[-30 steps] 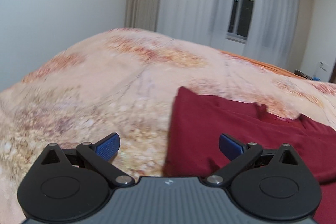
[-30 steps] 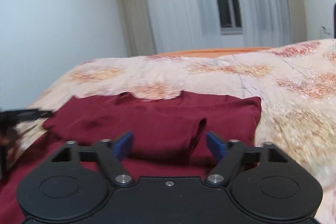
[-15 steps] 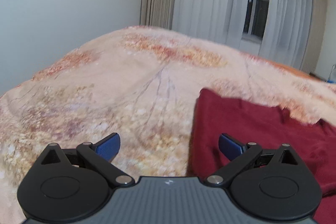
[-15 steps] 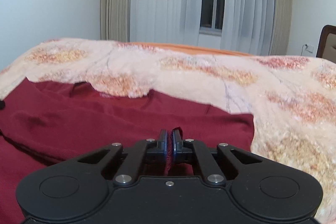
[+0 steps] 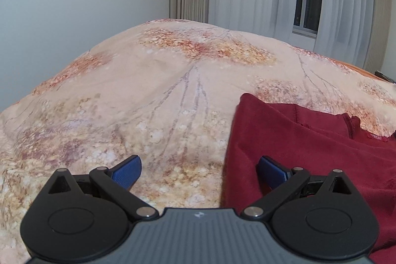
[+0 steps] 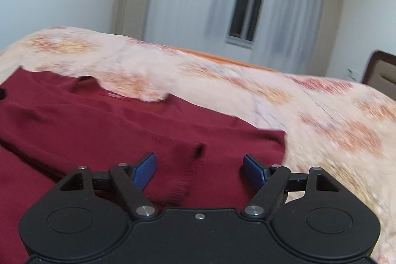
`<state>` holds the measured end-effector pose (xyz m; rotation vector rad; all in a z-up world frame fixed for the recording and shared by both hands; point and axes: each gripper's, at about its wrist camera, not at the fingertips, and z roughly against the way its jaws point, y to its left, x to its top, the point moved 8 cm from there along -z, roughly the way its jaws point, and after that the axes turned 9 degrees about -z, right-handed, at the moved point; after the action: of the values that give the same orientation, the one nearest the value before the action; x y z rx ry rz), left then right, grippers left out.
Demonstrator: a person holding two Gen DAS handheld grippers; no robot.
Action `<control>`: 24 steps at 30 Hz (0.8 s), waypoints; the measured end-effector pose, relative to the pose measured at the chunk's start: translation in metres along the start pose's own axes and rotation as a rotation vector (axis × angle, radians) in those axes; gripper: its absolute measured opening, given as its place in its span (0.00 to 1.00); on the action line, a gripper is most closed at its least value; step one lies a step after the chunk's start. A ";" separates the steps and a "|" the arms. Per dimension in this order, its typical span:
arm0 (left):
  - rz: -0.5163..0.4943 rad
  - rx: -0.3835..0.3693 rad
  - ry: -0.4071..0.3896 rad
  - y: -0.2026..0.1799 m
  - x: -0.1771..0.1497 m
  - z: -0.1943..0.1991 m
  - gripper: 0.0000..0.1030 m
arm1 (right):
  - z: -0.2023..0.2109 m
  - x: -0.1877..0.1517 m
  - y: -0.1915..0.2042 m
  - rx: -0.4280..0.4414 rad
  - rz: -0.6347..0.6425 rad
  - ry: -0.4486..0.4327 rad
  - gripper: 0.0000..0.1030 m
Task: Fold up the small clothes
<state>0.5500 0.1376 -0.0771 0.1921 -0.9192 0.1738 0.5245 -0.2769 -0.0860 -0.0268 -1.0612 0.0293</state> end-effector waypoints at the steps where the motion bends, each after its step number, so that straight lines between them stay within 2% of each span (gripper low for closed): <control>1: 0.008 -0.005 -0.001 0.002 0.000 0.001 0.99 | 0.001 -0.002 -0.005 -0.014 0.002 -0.001 0.77; 4: 0.025 -0.050 -0.024 0.009 -0.001 0.009 0.99 | 0.006 -0.010 -0.017 -0.027 0.010 0.000 0.84; 7: 0.050 -0.161 -0.064 0.014 0.000 0.029 1.00 | 0.025 -0.010 -0.028 0.020 -0.030 -0.027 0.87; 8: 0.064 -0.198 -0.076 0.017 -0.001 0.038 1.00 | 0.034 -0.010 -0.030 0.043 -0.038 -0.040 0.97; 9: 0.073 -0.220 -0.085 0.019 -0.002 0.048 1.00 | 0.045 -0.009 -0.031 0.068 -0.043 -0.060 1.00; 12: 0.061 -0.235 -0.103 0.024 -0.008 0.079 1.00 | 0.078 -0.012 -0.033 0.096 -0.026 -0.094 0.99; 16: 0.012 -0.290 -0.103 0.021 -0.028 0.125 1.00 | 0.119 -0.026 -0.034 0.117 -0.021 -0.085 0.99; 24: -0.015 -0.439 -0.002 0.012 -0.113 0.205 1.00 | 0.214 -0.088 -0.031 0.226 -0.147 0.010 0.99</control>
<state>0.3223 0.0930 -0.0448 -0.2076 -0.9356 -0.0445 0.2952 -0.3099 -0.0578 0.2556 -1.0423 0.0157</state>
